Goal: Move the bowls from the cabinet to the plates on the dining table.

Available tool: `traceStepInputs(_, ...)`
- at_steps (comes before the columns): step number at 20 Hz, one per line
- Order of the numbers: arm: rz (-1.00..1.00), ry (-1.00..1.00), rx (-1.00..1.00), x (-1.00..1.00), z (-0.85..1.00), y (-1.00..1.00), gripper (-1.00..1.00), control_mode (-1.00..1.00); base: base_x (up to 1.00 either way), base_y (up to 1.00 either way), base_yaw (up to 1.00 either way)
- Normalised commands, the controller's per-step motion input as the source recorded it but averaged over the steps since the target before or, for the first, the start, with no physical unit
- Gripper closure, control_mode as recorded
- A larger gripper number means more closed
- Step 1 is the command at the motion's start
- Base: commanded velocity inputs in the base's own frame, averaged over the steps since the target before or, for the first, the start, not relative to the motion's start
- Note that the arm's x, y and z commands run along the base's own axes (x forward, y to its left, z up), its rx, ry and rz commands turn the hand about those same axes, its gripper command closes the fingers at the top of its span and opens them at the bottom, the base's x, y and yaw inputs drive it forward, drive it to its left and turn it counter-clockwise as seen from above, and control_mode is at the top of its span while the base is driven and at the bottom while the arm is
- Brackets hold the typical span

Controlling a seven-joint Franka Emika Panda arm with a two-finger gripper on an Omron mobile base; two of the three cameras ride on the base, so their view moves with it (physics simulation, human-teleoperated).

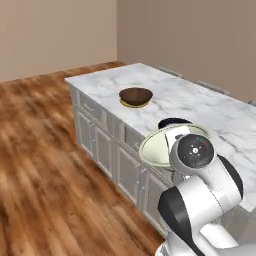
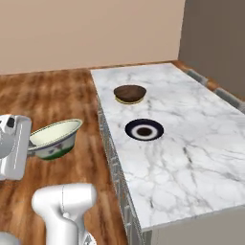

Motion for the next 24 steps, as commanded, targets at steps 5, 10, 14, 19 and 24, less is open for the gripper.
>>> traceStepInputs(5, 0.0, 0.0, 0.0, 0.0, 0.0, 0.0, 1.0, 1.0, 0.35, 0.84, -0.71)
traceStepInputs(10, 0.0, 0.0, 0.0, 0.0, 0.0, 0.0, 1.0, 1.0, 0.52, 1.0, -0.63)
traceStepInputs(14, 0.0, 0.0, 0.0, 0.0, 0.0, 0.0, 1.0, 1.0, 0.06, 0.9, -0.66)
traceStepInputs(19, 0.0, 0.0, 0.0, 0.0, 0.0, 0.0, 1.0, 1.0, 0.0, 0.68, -0.66)
traceStepInputs(24, 0.0, 0.0, 0.0, 0.0, 0.0, 0.0, 1.0, 1.0, 0.05, 0.38, -0.56)
